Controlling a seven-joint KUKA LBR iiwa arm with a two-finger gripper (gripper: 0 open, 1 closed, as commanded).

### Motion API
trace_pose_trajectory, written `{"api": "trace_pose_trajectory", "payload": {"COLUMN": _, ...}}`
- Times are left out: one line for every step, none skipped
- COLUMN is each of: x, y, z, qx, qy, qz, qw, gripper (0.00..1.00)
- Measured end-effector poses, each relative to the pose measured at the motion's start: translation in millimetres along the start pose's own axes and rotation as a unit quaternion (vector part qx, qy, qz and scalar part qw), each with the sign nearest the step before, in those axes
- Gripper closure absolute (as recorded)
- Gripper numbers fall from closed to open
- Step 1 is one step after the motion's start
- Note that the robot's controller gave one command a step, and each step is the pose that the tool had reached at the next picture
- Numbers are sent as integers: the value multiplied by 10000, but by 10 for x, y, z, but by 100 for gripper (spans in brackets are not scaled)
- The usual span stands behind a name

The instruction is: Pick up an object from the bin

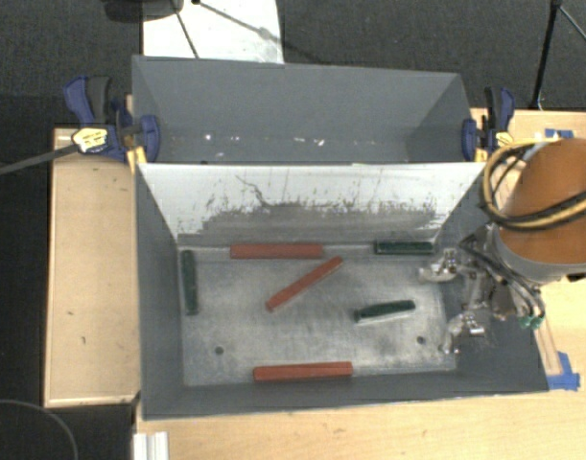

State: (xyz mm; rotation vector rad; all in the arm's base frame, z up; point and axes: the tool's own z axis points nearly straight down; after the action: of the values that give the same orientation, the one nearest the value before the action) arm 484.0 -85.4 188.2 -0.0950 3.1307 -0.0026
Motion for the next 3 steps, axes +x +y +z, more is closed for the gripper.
{"api": "trace_pose_trajectory", "payload": {"x": -646, "y": -332, "z": 480, "qx": -4, "qy": 10, "qz": 186, "qw": 9998, "gripper": 0}}
{"api": "trace_pose_trajectory", "payload": {"x": -341, "y": -171, "z": 1148, "qx": 4, "qy": -19, "qz": -569, "qw": 9984, "gripper": 100}}
{"api": "trace_pose_trajectory", "payload": {"x": -342, "y": -170, "z": 1148, "qx": 5, "qy": -19, "qz": -575, "qw": 9983, "gripper": 100}}
